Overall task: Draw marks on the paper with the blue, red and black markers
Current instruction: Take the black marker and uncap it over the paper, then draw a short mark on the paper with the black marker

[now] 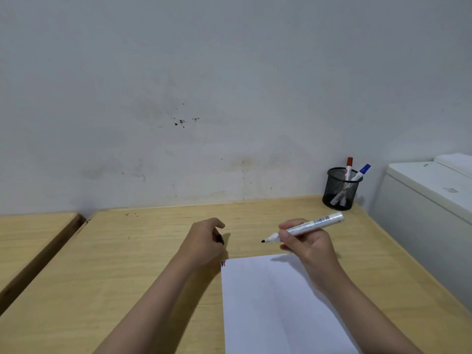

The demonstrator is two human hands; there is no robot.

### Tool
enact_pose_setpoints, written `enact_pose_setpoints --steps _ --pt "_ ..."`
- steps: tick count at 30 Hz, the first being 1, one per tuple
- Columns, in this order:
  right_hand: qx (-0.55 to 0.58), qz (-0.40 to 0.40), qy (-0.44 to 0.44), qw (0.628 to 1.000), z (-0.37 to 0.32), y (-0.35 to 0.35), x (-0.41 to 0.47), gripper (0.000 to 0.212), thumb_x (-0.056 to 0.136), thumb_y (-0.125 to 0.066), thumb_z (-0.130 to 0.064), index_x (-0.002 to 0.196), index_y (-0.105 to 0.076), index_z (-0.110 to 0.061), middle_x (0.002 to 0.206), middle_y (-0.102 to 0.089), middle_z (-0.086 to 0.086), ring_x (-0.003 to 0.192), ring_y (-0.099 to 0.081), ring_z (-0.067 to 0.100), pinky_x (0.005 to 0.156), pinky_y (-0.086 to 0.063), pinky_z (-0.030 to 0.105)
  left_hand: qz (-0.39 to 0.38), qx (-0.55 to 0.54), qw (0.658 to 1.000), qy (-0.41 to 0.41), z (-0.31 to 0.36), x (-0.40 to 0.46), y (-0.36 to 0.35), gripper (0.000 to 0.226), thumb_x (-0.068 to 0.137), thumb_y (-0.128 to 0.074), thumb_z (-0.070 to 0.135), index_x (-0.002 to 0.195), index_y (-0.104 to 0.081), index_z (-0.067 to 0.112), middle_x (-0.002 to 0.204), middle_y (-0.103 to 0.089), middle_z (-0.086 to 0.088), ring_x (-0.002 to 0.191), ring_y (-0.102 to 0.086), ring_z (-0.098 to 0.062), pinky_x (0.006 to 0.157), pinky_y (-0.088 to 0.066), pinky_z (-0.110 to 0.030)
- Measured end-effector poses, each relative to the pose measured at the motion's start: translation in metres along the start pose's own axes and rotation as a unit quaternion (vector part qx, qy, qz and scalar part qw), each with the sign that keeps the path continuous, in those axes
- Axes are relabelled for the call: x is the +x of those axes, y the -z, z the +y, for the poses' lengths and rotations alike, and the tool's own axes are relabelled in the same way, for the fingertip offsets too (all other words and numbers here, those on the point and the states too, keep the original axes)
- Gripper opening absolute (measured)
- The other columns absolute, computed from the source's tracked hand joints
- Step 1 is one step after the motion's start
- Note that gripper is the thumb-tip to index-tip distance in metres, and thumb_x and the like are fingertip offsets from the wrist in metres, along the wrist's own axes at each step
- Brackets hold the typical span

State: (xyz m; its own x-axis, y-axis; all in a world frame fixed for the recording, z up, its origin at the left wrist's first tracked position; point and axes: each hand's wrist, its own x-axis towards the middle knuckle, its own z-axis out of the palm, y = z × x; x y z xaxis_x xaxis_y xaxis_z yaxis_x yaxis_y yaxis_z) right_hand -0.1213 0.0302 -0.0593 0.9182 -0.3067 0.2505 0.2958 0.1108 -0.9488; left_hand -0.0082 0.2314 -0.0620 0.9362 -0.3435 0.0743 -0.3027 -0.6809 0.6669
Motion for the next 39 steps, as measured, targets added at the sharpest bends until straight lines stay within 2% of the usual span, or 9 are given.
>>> enact_pose_setpoints --steps 5,10,13,15,22,25,30,34,39 --pt "-0.002 -0.012 -0.015 1.0 0.004 -0.001 0.0 0.014 0.065 -0.082 -0.014 0.073 -0.071 -0.013 0.066 -0.067 -0.002 0.07 -0.062 0.015 0.065 -0.052 0.023 -0.016 -0.055 0.998 0.023 -0.012 0.003 -0.014 0.049 0.07 -0.063 -0.001 0.115 -0.055 0.018 0.084 -0.063 0.003 0.076 -0.062 -0.005 0.058 -0.042 -0.011" --pt "0.002 -0.018 -0.025 1.0 0.006 -0.014 0.003 0.017 0.067 -0.077 -0.009 0.068 -0.06 -0.006 0.057 -0.059 0.002 0.056 -0.058 0.015 0.06 -0.052 0.025 0.008 -0.131 0.991 0.03 -0.025 -0.009 -0.013 0.053 0.073 -0.063 0.0 0.121 -0.052 0.017 0.098 -0.064 -0.004 0.086 -0.062 -0.012 0.068 -0.046 -0.013" --pt "-0.003 -0.023 -0.041 0.999 0.004 -0.027 0.008 0.018 0.073 -0.072 -0.005 0.067 -0.055 -0.003 0.055 -0.057 0.003 0.053 -0.06 0.015 0.063 -0.056 0.032 0.018 -0.141 0.99 0.016 -0.026 -0.024 -0.003 0.026 0.079 -0.064 0.008 0.104 -0.061 0.017 0.095 -0.066 -0.003 0.073 -0.06 -0.005 0.061 -0.047 -0.01" --pt "-0.02 -0.022 -0.062 0.998 0.004 -0.04 0.014 0.019 0.078 -0.068 -0.001 0.065 -0.055 -0.005 0.054 -0.059 0.003 0.052 -0.061 0.016 0.063 -0.056 0.035 0.009 -0.134 0.991 -0.001 -0.025 -0.036 0.0 0.016 0.076 -0.071 0.016 0.091 -0.065 0.019 0.088 -0.065 0.001 0.066 -0.058 -0.002 0.057 -0.045 -0.009" --pt "-0.034 0.005 -0.177 0.984 0.024 -0.086 0.023 0.022 0.081 -0.07 -0.014 0.066 -0.053 -0.01 0.057 -0.066 0.005 0.05 -0.063 0.015 0.054 -0.056 0.03 -0.001 -0.055 0.997 -0.052 -0.028 -0.057 -0.008 0.022 0.063 -0.077 0.03 0.076 -0.06 0.028 0.082 -0.062 0.005 0.073 -0.058 -0.01 0.066 -0.048 -0.023" --pt "-0.069 0.025 -0.166 0.983 0.036 -0.088 0.019 0.031 0.073 -0.078 -0.021 0.064 -0.051 -0.01 0.052 -0.063 0.005 0.047 -0.06 0.017 0.057 -0.056 0.037 0.006 -0.034 0.997 -0.068 -0.034 -0.056 -0.01 0.022 0.06 -0.077 0.035 0.073 -0.059 0.032 0.079 -0.06 0.006 0.072 -0.057 -0.01 0.068 -0.048 -0.026" --pt "-0.117 0.049 -0.124 0.984 0.05 -0.083 0.01 0.032 0.076 -0.075 -0.012 0.06 -0.048 -0.006 0.053 -0.058 0.017 0.042 -0.059 0.018 0.046 -0.051 0.03 0.01 -0.032 0.996 -0.088 -0.039 -0.056 -0.012 0.014 0.064 -0.08 0.035 0.07 -0.067 0.034 0.081 -0.059 0.007 0.073 -0.059 -0.008 0.068 -0.048 -0.023" --pt "-0.143 0.053 -0.108 0.982 0.054 -0.083 0.01 0.033 0.079 -0.07 -0.007 0.059 -0.044 -0.007 0.055 -0.055 0.019 0.042 -0.062 0.017 0.045 -0.051 0.03 0.004 -0.031 0.994 -0.103 -0.043 -0.056 -0.013 0.014 0.066 -0.079 0.035 0.077 -0.072 0.032 0.082 -0.06 0.008 0.077 -0.061 -0.006 0.073 -0.052 -0.031" --pt "-0.142 0.044 -0.107 0.983 0.057 -0.081 0.012 0.033 0.079 -0.069 -0.005 0.058 -0.043 -0.008 0.054 -0.053 0.017 0.043 -0.062 0.018 0.045 -0.052 0.03 0.007 -0.014 0.994 -0.111 -0.045 -0.055 -0.014 0.019 0.065 -0.074 0.042 0.079 -0.073 0.029 0.079 -0.059 0.01 0.076 -0.059 -0.004 0.073 -0.051 -0.031"
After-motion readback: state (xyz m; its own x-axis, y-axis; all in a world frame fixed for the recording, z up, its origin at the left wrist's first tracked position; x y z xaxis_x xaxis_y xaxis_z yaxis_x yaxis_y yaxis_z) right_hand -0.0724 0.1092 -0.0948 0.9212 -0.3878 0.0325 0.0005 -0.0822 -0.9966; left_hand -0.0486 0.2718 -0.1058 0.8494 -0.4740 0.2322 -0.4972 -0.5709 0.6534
